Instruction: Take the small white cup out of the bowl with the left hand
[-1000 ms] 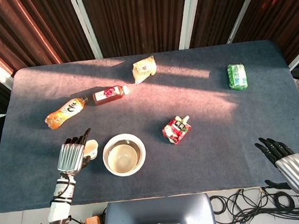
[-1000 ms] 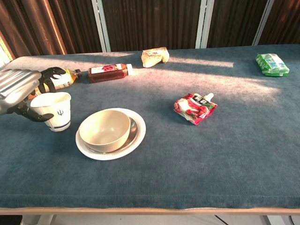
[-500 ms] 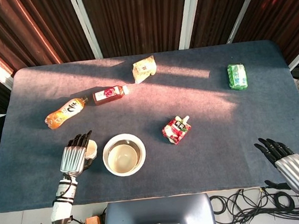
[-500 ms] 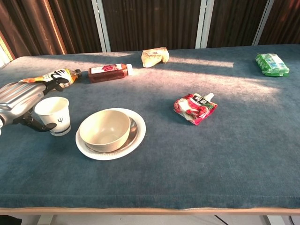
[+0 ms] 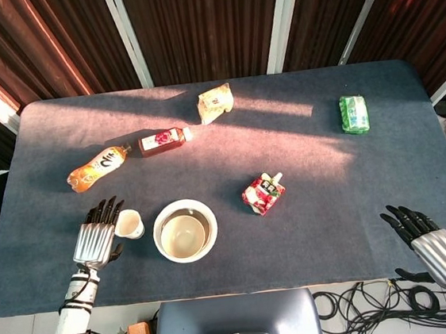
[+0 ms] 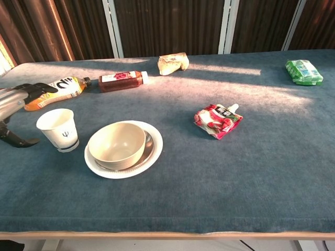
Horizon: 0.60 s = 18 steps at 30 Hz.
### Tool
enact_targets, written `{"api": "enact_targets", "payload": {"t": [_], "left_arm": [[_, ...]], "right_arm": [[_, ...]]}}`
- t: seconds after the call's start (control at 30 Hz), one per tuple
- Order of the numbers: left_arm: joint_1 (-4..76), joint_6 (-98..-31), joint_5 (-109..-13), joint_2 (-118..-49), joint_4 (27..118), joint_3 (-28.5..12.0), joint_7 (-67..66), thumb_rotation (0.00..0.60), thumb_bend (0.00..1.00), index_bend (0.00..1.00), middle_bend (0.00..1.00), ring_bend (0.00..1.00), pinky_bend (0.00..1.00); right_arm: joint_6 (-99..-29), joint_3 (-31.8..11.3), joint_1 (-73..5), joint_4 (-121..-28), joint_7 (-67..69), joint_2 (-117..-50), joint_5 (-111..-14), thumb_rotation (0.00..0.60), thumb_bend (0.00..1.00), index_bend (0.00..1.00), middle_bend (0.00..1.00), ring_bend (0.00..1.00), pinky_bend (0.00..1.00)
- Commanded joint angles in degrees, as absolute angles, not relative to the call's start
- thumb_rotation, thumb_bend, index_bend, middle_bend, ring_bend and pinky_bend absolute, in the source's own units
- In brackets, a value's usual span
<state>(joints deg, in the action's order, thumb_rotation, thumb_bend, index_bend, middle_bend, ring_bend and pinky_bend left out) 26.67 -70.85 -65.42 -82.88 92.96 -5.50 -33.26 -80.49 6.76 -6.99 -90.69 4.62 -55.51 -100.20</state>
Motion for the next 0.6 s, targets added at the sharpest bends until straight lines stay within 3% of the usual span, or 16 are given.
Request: {"api": "enact_targets", "payload": {"t": [0.03, 0.17, 0.27, 0.33, 0.6], "left_arm": [[21.6, -77.5, -68.1, -74.2, 103.2, -1.6, -36.2, 0.6, 0.26, 0.0, 0.0, 0.0, 0.15], [15.1, -84.0, -76.1, -66.6, 109.0, 4.3, -30.1, 0.6, 0.26, 0.0, 0.0, 0.0, 0.14], [10.1, -89.4, -82.4, -65.2, 105.7, 7.9, -23.2, 0.6, 0.26, 0.0, 0.0, 0.0, 0.14], [7.0, -92.6, -84.4, -66.8, 101.0, 8.8, -19.7, 0.6, 0.26, 0.0, 0.0, 0.0, 0.14], [6.4, -89.7, -85.4, -65.3, 100.2, 8.6, -15.3, 0.6, 0.27, 0.0, 0.0, 0.0, 0.14]], "right_arm": [[-80.8, 6.6, -6.9, -90.7, 4.7, -55.6, -100.1, 0.6, 0.0, 0.0, 0.0, 0.0, 0.14], [-81.5, 6.3, -6.5, -90.6, 4.8, -55.8, -99.7, 0.6, 0.0, 0.0, 0.0, 0.0, 0.14], [-81.9, 6.0, -6.3, -90.7, 4.6, -56.0, -99.2, 0.6, 0.0, 0.0, 0.0, 0.0, 0.14], [-82.3, 5.7, -6.1, -90.7, 4.3, -56.3, -98.8, 0.6, 0.0, 0.0, 0.0, 0.0, 0.14], [-82.1, 5.5, -5.9, -90.8, 2.5, -56.9, -98.3, 0.6, 0.0, 0.0, 0.0, 0.0, 0.13]]}}
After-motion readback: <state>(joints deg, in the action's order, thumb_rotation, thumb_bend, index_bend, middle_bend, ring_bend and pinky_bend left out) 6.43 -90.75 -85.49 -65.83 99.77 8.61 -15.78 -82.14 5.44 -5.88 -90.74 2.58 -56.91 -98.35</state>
